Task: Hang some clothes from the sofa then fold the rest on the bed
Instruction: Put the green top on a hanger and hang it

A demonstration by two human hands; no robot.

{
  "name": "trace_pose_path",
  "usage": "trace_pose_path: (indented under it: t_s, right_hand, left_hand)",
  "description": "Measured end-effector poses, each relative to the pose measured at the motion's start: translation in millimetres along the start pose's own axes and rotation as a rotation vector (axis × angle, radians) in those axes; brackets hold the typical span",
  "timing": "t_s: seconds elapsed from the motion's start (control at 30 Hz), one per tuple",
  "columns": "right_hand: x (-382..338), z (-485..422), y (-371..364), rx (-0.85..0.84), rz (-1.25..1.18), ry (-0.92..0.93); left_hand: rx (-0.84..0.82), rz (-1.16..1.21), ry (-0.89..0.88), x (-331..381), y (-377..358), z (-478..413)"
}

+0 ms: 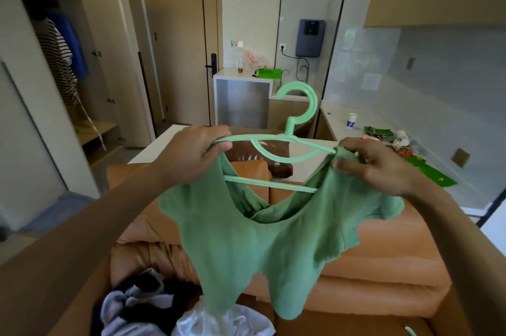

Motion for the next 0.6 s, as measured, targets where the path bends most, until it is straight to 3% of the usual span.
trace_pose_path:
  t_s: [0.1,0.3,0.43,0.6]
  right_hand:
    - [-8,-4,1,-0.117,-0.006,0.034]
    - [-15,9,2,-0.197,-0.451,-0.078]
    - [-35,10,-6,-0.283,-0.671,-0.044]
    - [-48,11,-41,-0.462,-0.782,-0.002]
  left_hand:
    - [0.033,-0.07,-0.002,16,11,3]
    - [0.071,-0.064,0.088,13,31,13]
    - [0.105,-0.03,0.148,16,39,26]
    - [0.143,-0.102,0.274,15,56,54]
Point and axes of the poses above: each hand's wrist, its own z-axis away from the middle knuckle, its own y-axis out of the back of the hand, x = y × z, the point moved 8 cm from there along -z, towards the middle knuckle, and after that the axes turned 5 degrees about y, right-handed, at the moved point
